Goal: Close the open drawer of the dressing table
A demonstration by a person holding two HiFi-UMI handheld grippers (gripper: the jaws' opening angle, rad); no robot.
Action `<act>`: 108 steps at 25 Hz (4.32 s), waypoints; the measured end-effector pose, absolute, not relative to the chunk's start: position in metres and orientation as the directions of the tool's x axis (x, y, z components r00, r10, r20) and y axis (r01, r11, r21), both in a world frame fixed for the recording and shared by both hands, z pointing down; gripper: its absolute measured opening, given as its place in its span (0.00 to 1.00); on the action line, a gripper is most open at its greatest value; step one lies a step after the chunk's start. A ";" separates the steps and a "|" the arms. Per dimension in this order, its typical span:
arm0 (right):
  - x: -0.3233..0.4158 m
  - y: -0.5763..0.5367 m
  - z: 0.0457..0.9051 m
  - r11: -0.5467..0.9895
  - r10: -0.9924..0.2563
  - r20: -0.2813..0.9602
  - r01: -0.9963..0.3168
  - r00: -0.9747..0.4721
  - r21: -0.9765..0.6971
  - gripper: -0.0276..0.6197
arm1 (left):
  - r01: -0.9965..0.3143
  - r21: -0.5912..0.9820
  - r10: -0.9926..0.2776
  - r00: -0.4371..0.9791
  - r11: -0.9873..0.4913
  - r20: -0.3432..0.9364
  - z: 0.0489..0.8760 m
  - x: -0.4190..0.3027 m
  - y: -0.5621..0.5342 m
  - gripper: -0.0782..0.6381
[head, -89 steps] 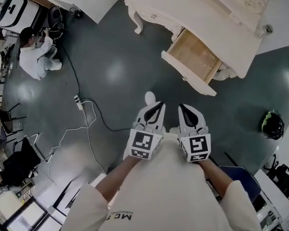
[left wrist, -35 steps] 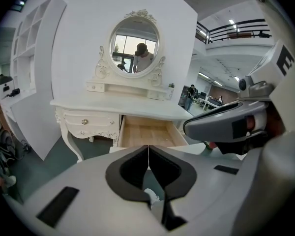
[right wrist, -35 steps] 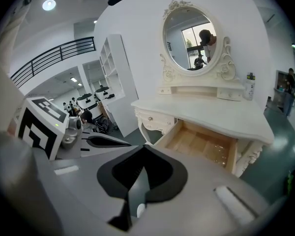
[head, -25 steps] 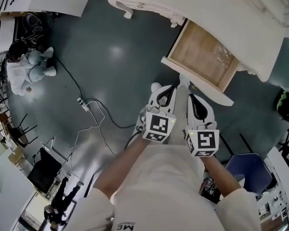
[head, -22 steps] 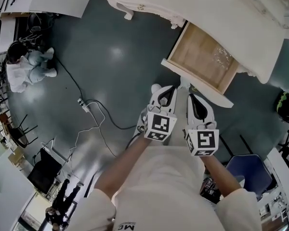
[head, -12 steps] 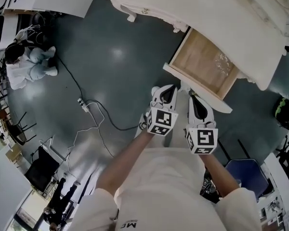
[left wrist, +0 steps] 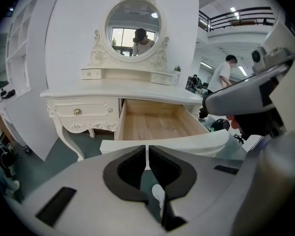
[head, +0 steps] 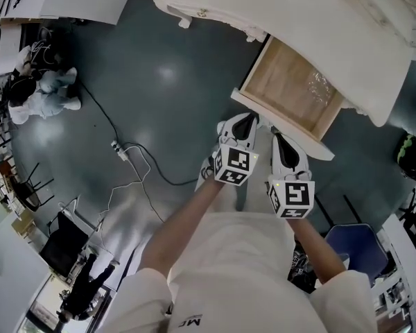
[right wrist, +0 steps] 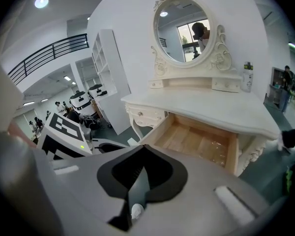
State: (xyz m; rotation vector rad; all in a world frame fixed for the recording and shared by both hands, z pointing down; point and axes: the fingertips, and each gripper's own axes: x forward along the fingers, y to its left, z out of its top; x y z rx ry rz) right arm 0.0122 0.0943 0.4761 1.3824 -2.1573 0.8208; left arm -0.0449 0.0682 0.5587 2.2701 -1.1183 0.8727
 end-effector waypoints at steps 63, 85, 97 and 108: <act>0.052 0.055 0.483 0.267 -0.660 0.646 -0.923 -0.385 -0.277 0.05 | -0.810 0.066 -0.571 0.466 -0.583 0.676 0.570 -0.001 -0.019 0.12; 0.070 0.053 0.486 0.241 -0.662 0.652 -0.929 -0.370 -0.282 0.05 | -0.834 0.080 -0.562 0.436 -0.546 0.704 0.589 0.010 -0.027 0.12; 0.085 0.035 0.494 0.206 -0.687 0.645 -0.941 -0.335 -0.269 0.05 | -0.834 0.076 -0.573 0.439 -0.547 0.692 0.588 0.020 -0.045 0.12; 0.095 0.013 0.495 0.220 -0.690 0.636 -0.938 -0.345 -0.269 0.05 | -0.838 0.068 -0.580 0.431 -0.542 0.691 0.590 0.027 -0.058 0.12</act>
